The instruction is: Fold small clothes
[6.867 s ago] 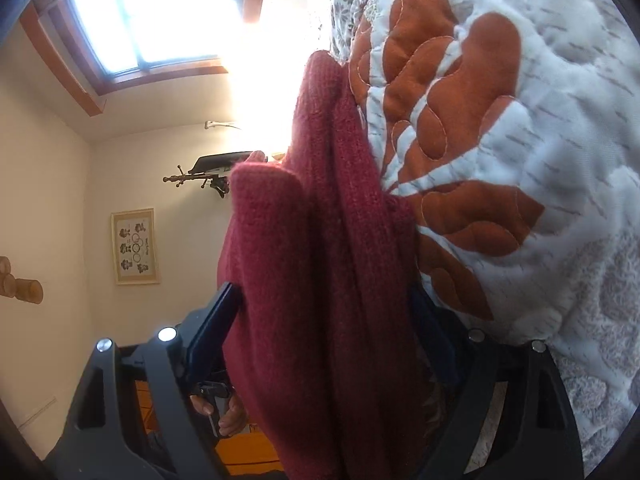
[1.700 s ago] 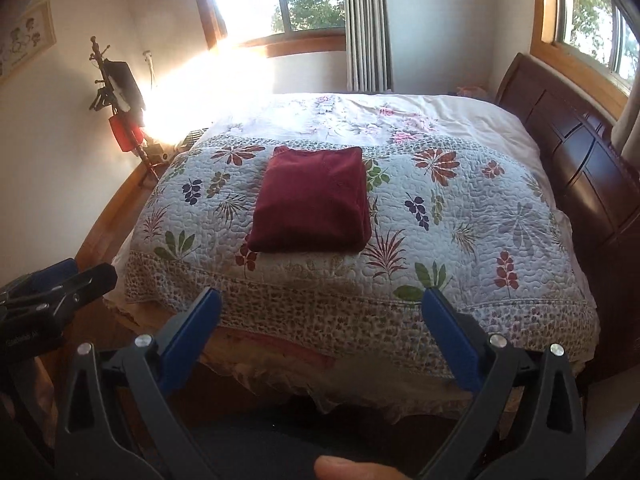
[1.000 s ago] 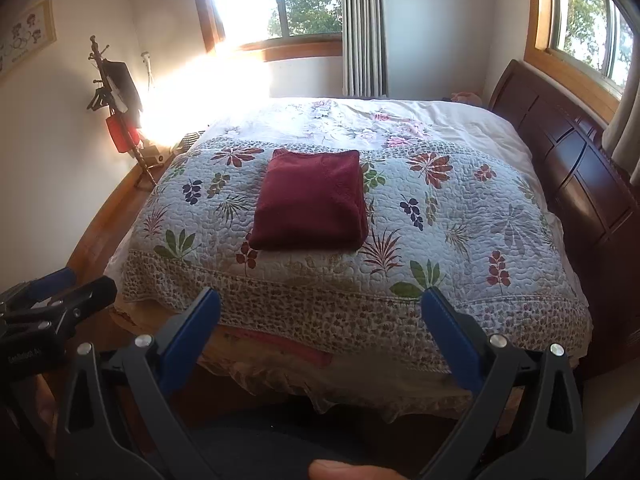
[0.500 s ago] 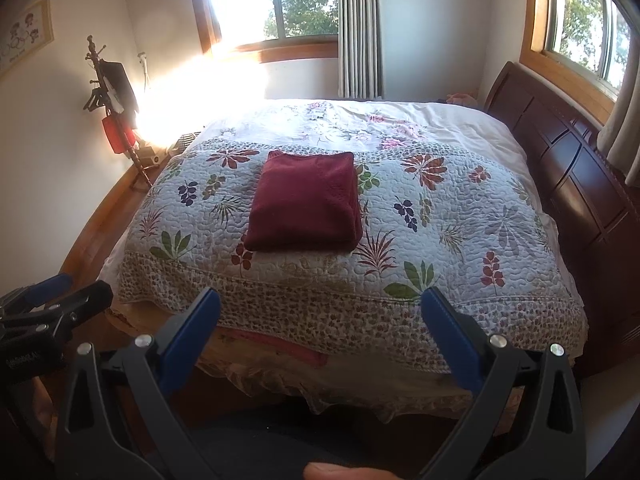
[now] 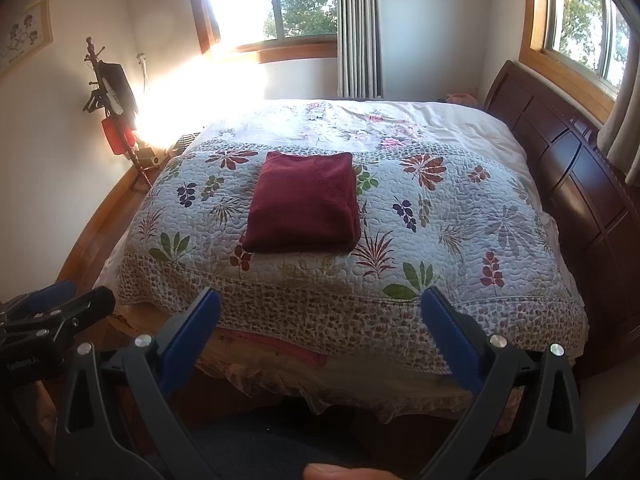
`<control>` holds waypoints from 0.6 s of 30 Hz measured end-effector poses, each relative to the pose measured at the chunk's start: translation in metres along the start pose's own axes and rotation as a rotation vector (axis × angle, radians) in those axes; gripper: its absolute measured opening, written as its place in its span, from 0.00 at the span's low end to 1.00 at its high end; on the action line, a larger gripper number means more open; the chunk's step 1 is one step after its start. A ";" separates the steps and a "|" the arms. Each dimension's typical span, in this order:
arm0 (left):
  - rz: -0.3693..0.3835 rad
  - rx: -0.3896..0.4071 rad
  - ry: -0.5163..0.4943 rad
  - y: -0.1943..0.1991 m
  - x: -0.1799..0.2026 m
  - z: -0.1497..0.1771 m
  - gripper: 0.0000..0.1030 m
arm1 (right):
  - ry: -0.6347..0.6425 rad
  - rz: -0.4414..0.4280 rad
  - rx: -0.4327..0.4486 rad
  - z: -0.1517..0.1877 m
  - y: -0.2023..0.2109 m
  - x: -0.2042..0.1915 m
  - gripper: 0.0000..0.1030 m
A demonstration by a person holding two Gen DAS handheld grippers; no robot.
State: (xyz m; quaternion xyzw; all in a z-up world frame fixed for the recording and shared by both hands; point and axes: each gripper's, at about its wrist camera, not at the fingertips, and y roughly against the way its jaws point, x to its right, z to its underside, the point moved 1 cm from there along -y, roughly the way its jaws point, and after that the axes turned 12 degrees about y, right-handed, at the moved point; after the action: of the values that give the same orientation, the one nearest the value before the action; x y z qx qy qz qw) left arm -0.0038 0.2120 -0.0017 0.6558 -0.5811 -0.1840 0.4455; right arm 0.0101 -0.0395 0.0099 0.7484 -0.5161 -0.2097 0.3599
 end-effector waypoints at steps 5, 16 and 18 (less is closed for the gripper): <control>0.004 -0.006 -0.008 -0.002 0.003 0.000 0.96 | 0.004 0.000 -0.001 0.000 -0.001 0.000 0.97; 0.015 -0.014 -0.006 -0.006 0.006 0.000 0.96 | 0.016 0.016 0.007 -0.001 -0.003 0.002 0.97; 0.015 -0.012 -0.005 -0.006 0.006 0.000 0.96 | 0.015 0.014 0.006 -0.001 -0.003 0.002 0.97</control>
State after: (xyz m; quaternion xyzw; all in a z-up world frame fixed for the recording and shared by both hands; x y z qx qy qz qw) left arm 0.0013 0.2064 -0.0046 0.6482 -0.5860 -0.1860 0.4493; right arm 0.0132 -0.0406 0.0088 0.7472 -0.5194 -0.2000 0.3632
